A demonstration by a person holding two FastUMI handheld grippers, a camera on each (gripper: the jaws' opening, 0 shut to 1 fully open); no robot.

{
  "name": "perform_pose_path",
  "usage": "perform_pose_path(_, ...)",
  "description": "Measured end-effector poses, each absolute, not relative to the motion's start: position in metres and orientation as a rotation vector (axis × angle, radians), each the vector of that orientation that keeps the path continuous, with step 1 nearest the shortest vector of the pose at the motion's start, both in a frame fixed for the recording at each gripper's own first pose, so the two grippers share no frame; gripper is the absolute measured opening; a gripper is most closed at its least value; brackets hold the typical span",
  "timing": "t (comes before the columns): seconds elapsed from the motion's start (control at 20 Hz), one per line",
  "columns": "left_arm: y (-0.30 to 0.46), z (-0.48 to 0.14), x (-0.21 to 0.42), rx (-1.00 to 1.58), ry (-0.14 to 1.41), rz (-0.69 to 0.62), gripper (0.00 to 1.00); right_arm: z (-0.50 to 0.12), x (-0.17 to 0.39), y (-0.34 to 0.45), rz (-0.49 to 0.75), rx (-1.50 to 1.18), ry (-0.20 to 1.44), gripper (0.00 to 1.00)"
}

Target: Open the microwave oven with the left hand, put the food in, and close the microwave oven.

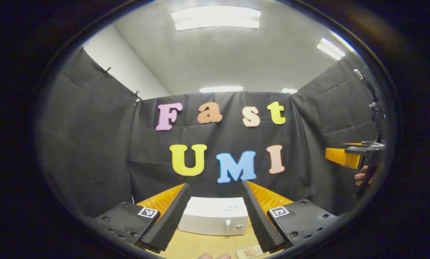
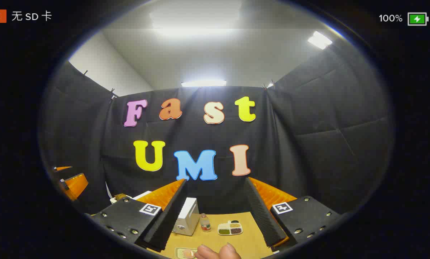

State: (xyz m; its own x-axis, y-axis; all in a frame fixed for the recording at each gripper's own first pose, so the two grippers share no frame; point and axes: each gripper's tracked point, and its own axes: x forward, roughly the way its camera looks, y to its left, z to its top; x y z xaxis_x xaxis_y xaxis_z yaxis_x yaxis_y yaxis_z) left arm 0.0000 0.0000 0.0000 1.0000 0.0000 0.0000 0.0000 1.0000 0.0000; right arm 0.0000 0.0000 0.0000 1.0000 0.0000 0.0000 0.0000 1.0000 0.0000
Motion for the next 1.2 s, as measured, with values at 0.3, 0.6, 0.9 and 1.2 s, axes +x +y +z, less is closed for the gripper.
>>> perform_pose_path(0.3,-0.016,-0.008,0.003,-0.024,0.02,0.013,0.96,-0.012,0.007,-0.015,0.017,-0.011,0.021,0.96)
perform_pose_path(0.6,-0.027,-0.024,0.01,-0.028,0.063,0.061,0.93,-0.012,0.02,-0.033,0.052,-0.024,0.011,0.96)
perform_pose_path(0.9,-0.054,-0.04,0.015,-0.034,0.092,0.106,0.96,-0.023,0.034,-0.049,0.11,-0.01,0.018,0.96)
perform_pose_path(1.2,-0.072,-0.066,0.023,-0.019,0.118,0.108,0.93,-0.042,0.046,-0.058,0.125,0.019,0.037,0.97)
